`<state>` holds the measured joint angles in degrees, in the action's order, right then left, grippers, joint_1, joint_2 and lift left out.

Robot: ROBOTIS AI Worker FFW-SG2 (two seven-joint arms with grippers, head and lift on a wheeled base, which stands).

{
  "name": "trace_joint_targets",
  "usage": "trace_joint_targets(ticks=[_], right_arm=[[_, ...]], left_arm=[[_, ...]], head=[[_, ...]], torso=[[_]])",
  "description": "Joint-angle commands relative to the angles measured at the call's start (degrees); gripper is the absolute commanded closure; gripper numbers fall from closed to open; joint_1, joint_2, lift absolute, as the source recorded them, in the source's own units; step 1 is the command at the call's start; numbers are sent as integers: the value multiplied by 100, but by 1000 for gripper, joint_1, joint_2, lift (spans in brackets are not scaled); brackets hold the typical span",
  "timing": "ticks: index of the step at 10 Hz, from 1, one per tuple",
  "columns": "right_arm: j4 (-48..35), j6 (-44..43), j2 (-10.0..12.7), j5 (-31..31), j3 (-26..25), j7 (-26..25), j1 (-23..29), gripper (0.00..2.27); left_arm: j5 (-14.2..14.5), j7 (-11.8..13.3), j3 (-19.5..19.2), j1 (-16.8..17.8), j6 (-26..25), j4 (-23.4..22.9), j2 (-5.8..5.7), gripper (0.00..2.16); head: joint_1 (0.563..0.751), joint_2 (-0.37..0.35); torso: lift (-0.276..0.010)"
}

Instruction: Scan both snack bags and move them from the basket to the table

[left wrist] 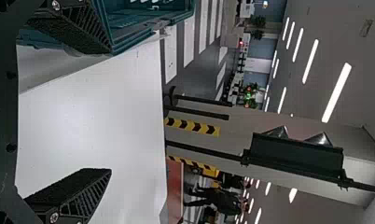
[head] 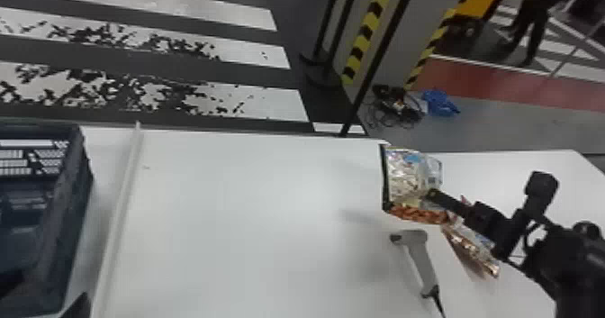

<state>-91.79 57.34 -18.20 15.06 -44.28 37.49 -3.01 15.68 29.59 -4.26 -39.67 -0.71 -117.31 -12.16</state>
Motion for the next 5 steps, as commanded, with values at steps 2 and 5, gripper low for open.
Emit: trace_joint_targets(ticks=[2,5], right_arm=[[1084,-447,-545,-162,-151,-278,-578,2250],[2279,-1290,-1002,-197,-134,-902,-894,2253]], left_arm=[[-38,-6,4,3,4,24,3,87],[-91,-15,66,3,4,24,20,87]], head=[[695,-350],[695,-350]], torso=[[-98],[-98]])
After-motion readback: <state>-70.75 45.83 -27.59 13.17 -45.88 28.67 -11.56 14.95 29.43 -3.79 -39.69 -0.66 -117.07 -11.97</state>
